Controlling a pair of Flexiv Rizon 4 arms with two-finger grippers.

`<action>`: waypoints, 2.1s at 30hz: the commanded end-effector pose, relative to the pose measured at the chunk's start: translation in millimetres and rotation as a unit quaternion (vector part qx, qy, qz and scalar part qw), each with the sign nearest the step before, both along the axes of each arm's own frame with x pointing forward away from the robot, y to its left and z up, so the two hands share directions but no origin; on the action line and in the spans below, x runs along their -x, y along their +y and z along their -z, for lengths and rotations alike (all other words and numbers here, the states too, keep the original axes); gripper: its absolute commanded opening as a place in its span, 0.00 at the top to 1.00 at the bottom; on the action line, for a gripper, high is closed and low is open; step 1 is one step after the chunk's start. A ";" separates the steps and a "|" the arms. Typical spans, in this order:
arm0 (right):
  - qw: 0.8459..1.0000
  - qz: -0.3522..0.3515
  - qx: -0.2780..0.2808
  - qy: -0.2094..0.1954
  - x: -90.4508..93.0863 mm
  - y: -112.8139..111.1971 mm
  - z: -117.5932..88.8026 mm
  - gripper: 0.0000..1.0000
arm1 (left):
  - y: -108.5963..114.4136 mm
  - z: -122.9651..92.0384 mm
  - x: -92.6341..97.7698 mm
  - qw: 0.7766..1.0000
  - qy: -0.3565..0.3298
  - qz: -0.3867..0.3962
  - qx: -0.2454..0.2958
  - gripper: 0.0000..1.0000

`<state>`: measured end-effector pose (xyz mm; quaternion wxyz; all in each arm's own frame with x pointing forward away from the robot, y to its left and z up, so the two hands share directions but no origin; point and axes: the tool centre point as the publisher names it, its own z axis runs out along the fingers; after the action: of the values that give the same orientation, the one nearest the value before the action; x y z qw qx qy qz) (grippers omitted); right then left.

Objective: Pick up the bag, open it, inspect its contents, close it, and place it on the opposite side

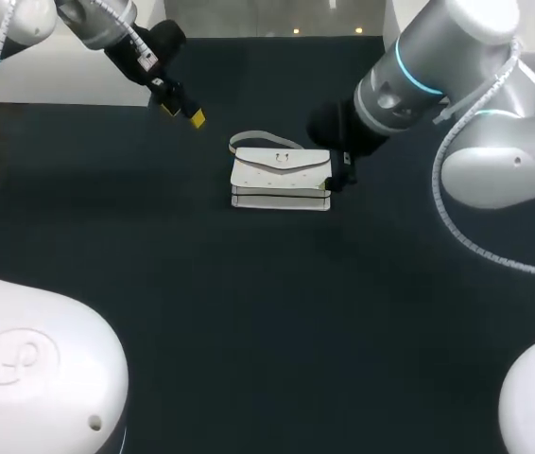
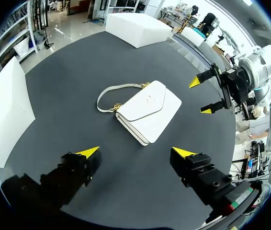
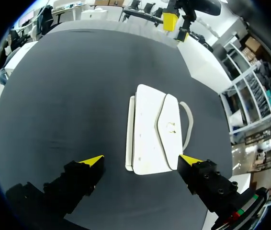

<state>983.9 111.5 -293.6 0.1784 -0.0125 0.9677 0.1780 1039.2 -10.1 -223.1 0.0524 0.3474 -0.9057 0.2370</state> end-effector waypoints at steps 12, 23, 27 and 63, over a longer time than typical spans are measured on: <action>0.997 0.020 0.043 -0.055 3.7 15.7 18.4 0.00 | -7.2 -5.1 -9.5 0.973 -0.179 0.141 0.032 0.00; 0.996 0.020 0.025 -0.079 10.0 8.8 39.4 0.00 | -20.8 -9.1 -19.8 0.927 -0.234 0.293 0.025 0.00; 0.995 0.018 0.028 -0.091 8.2 7.2 47.0 0.00 | -27.2 -9.6 -23.3 0.925 -0.192 0.327 -0.005 0.00; 0.983 0.037 0.121 -0.133 -21.3 10.0 74.8 0.53 | -65.1 21.5 -4.9 0.885 -0.246 0.395 -0.004 0.00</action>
<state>1002.7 118.9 -364.9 0.3070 -0.0227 0.9501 0.0497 1040.5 -74.4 -242.2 -0.0875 -0.1067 -0.9530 0.2696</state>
